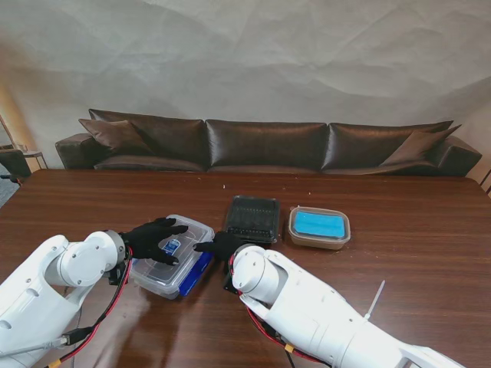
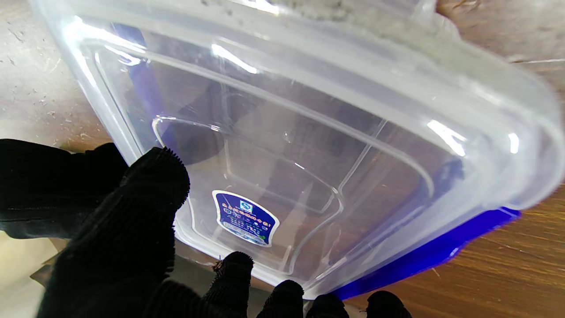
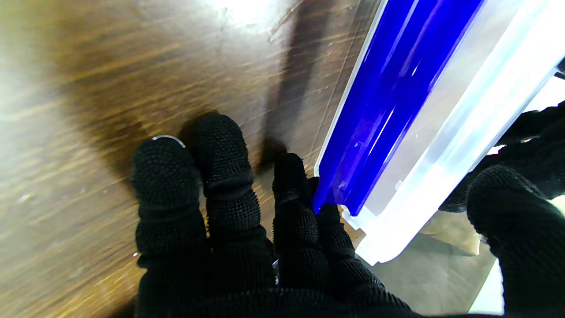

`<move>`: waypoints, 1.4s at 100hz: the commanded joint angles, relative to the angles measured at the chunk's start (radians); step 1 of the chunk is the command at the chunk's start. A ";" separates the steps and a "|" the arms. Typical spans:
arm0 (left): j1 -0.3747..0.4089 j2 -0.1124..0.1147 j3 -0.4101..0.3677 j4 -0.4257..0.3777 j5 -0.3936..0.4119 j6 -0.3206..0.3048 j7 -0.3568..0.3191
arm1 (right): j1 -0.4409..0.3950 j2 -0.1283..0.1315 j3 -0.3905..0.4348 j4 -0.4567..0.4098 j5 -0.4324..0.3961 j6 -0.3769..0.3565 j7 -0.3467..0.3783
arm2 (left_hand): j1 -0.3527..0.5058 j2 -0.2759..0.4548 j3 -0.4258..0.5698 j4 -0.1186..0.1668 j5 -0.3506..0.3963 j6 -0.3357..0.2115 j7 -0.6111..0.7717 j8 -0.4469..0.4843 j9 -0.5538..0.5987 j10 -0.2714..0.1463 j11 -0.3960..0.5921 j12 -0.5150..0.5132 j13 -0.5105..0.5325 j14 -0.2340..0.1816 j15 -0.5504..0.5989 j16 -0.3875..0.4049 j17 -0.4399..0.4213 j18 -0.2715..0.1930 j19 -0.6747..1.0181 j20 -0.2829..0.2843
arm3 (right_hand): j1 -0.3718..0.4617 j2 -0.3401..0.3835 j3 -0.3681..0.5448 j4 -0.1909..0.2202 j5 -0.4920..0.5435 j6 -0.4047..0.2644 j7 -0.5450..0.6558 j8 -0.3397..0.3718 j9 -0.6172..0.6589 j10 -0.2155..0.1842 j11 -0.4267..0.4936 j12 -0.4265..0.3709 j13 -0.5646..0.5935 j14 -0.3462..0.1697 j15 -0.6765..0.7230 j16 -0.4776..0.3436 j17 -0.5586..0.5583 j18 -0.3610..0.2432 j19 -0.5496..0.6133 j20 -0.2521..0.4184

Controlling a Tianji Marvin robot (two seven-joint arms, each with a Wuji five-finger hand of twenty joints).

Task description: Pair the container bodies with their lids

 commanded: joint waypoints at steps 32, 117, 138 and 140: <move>0.034 -0.003 0.026 0.027 0.012 0.031 -0.060 | -0.017 0.009 0.021 -0.038 -0.001 0.033 0.012 | 0.073 0.027 -0.062 -0.006 0.075 0.055 0.067 0.036 0.043 0.045 0.088 0.016 0.020 0.003 0.053 -0.011 0.004 -0.038 -0.038 -0.023 | -0.034 -0.036 0.053 0.007 0.089 -0.011 0.273 0.114 -0.079 0.127 -0.081 -0.074 0.008 0.029 -0.002 -0.012 -0.362 0.024 0.064 0.036; 0.063 -0.010 0.004 0.022 -0.003 0.038 -0.026 | 0.033 -0.006 -0.061 -0.118 -0.021 0.236 0.101 | 0.124 0.073 -0.152 0.007 0.080 0.065 0.070 0.030 0.049 0.042 0.089 0.017 0.021 -0.003 0.055 -0.014 0.005 -0.045 -0.038 -0.023 | -0.056 -0.023 0.043 0.009 0.498 0.020 0.264 0.129 0.295 0.151 -0.057 -0.013 0.229 0.046 0.039 -0.007 -0.178 0.116 0.136 0.013; 0.075 -0.012 -0.006 0.019 -0.010 0.032 -0.017 | 0.046 -0.028 -0.082 -0.109 -0.028 0.271 0.097 | 0.134 0.078 -0.169 0.009 0.085 0.062 0.072 0.030 0.055 0.042 0.091 0.017 0.022 -0.006 0.056 -0.011 0.005 -0.045 -0.038 -0.023 | -0.075 -0.020 0.041 0.005 0.526 0.019 0.215 0.124 0.346 0.154 -0.076 -0.002 0.276 0.044 0.042 -0.004 -0.133 0.137 0.147 0.002; 0.077 -0.012 -0.007 0.019 -0.010 0.031 -0.015 | 0.048 -0.030 -0.086 -0.106 -0.030 0.274 0.098 | 0.133 0.080 -0.171 0.009 0.087 0.061 0.072 0.030 0.056 0.041 0.091 0.018 0.023 -0.007 0.057 -0.011 0.005 -0.045 -0.038 -0.023 | -0.078 -0.018 0.037 0.005 0.527 0.020 0.210 0.123 0.351 0.154 -0.076 -0.001 0.284 0.042 0.043 -0.004 -0.125 0.139 0.150 0.002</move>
